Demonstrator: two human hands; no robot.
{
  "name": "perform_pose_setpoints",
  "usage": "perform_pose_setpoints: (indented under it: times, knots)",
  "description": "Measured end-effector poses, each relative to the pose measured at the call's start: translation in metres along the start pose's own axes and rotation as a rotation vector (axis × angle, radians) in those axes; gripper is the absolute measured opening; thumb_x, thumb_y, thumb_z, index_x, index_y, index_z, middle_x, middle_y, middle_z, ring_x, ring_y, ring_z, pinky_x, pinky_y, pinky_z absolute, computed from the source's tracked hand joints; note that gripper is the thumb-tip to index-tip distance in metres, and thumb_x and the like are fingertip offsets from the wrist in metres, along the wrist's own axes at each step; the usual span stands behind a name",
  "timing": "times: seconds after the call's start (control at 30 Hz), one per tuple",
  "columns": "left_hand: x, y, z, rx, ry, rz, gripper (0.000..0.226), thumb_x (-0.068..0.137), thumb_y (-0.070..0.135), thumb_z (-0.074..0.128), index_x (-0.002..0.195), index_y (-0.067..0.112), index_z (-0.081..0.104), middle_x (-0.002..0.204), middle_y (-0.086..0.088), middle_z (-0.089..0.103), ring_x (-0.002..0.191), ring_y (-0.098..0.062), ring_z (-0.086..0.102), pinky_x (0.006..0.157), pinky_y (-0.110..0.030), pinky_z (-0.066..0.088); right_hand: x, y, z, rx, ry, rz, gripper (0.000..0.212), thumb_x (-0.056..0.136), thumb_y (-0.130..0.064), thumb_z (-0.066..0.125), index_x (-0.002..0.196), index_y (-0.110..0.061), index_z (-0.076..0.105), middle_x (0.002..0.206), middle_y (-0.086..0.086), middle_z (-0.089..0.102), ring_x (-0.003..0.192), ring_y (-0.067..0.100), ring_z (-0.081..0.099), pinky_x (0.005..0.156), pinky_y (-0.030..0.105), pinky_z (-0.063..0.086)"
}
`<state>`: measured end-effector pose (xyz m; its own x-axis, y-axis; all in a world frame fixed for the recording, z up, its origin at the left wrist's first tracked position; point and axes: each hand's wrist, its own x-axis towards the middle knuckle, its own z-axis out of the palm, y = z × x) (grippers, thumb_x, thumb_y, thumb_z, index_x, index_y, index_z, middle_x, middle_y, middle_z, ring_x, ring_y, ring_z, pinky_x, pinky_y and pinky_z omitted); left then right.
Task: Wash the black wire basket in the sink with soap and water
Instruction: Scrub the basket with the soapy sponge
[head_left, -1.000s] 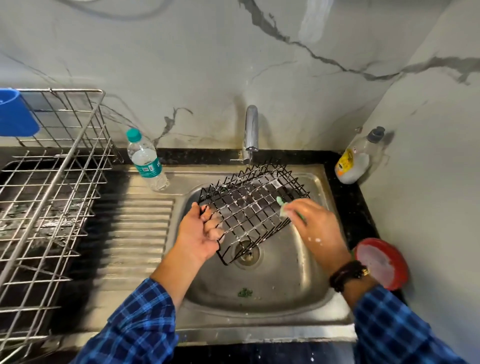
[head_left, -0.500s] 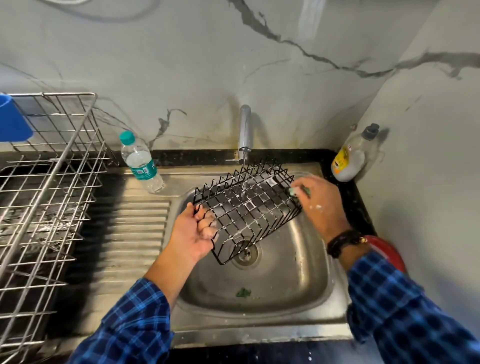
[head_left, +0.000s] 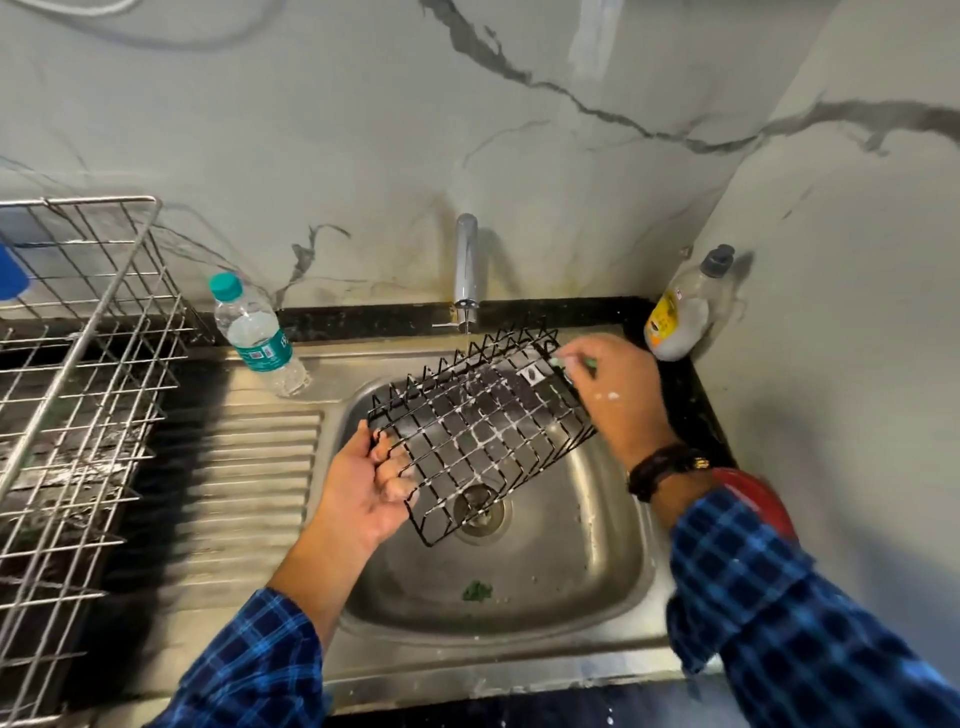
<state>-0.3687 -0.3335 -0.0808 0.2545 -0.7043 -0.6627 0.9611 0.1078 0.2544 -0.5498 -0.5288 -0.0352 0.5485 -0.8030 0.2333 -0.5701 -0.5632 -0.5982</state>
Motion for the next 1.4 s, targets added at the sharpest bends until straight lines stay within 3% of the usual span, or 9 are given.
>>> perform_pose_setpoints:
  times: [0.17,0.27,0.37,0.47,0.57,0.63,0.8,1.1,1.4]
  knots:
    - [0.000,-0.008,0.008,0.057,-0.040,0.002,0.052,0.104,0.049,0.032,0.060,0.021,0.039,0.047,0.010,0.025,0.046,-0.003,0.005,0.028,-0.013,0.011,-0.013,-0.048,0.027,-0.067,-0.182,-0.305,0.017,0.094,-0.020,0.065,0.109,-0.021,0.074,0.109,-0.003,0.073,0.099,0.008,0.065,0.093,0.027,0.055]
    - [-0.003,-0.004,0.010,0.103,-0.033,0.061,0.047,0.105,0.048,0.030,0.066,0.022,0.038,0.045,0.008,0.029,0.046,-0.005,0.005,0.029,-0.013,0.012,0.008,-0.024,0.011,-0.065,-0.062,-0.052,0.018,0.099,-0.016,0.058,0.109,-0.018,0.073,0.109,-0.002,0.071,0.099,0.011,0.066,0.089,0.014,0.049]
    - [-0.008,-0.005,0.009,0.127,-0.037,0.066,0.044,0.105,0.047,0.030,0.069,0.023,0.039,0.045,0.008,0.029,0.045,-0.004,0.005,0.028,-0.013,0.012,0.019,-0.007,-0.002,0.007,0.083,0.119,0.016,0.096,-0.014,0.062,0.100,-0.021,0.075,0.100,-0.005,0.073,0.088,0.006,0.066,0.082,0.021,0.056]
    - [-0.006,-0.012,0.009,0.159,-0.042,0.044,0.046,0.104,0.049,0.031,0.067,0.023,0.038,0.045,0.008,0.028,0.037,-0.005,0.008,0.031,-0.014,0.010,0.002,-0.045,0.023,-0.014,-0.058,-0.060,0.015,0.097,-0.020,0.061,0.106,-0.022,0.074,0.102,-0.009,0.068,0.087,0.002,0.061,0.077,0.007,0.046]
    - [0.001,-0.018,0.012,0.200,-0.038,-0.001,0.047,0.103,0.053,0.033,0.067,0.023,0.039,0.045,0.008,0.027,0.032,-0.004,0.014,0.034,-0.013,0.008,-0.011,-0.069,0.045,-0.080,-0.169,-0.322,0.015,0.096,-0.020,0.063,0.107,-0.018,0.073,0.102,-0.002,0.070,0.090,0.009,0.064,0.085,0.025,0.056]
    - [-0.001,-0.015,0.013,0.221,-0.043,-0.009,0.047,0.103,0.054,0.032,0.068,0.024,0.040,0.045,0.008,0.027,0.034,-0.004,0.011,0.035,-0.012,0.008,-0.001,-0.054,0.037,-0.142,-0.135,-0.272,0.015,0.097,-0.016,0.061,0.108,-0.016,0.072,0.103,-0.001,0.070,0.091,0.013,0.065,0.084,0.030,0.058]
    - [-0.012,-0.009,0.013,0.310,-0.039,-0.027,0.050,0.101,0.058,0.031,0.066,0.025,0.044,0.046,0.011,0.029,0.042,-0.004,0.008,0.035,-0.013,0.008,0.025,0.010,0.004,-0.148,0.042,0.104,0.017,0.095,-0.015,0.058,0.095,-0.022,0.074,0.094,-0.001,0.074,0.089,0.018,0.069,0.080,0.030,0.055]
    - [-0.012,-0.018,0.032,0.608,0.067,0.157,0.049,0.099,0.059,0.041,0.067,0.023,0.048,0.051,0.009,0.028,0.038,-0.004,0.018,0.035,-0.016,0.012,-0.002,-0.079,0.032,-0.003,-0.227,-0.194,0.017,0.096,-0.022,0.063,0.110,-0.023,0.074,0.113,-0.006,0.073,0.096,-0.003,0.061,0.083,0.002,0.042]
    - [-0.018,-0.006,0.022,0.888,-0.026,0.529,0.048,0.093,0.062,0.034,0.081,0.021,0.056,0.055,0.012,0.046,0.043,-0.002,0.032,0.038,-0.017,0.022,0.006,-0.033,0.014,-0.172,-0.150,0.079,0.013,0.096,-0.020,0.063,0.102,-0.020,0.075,0.101,-0.001,0.074,0.081,0.005,0.062,0.065,0.003,0.038]
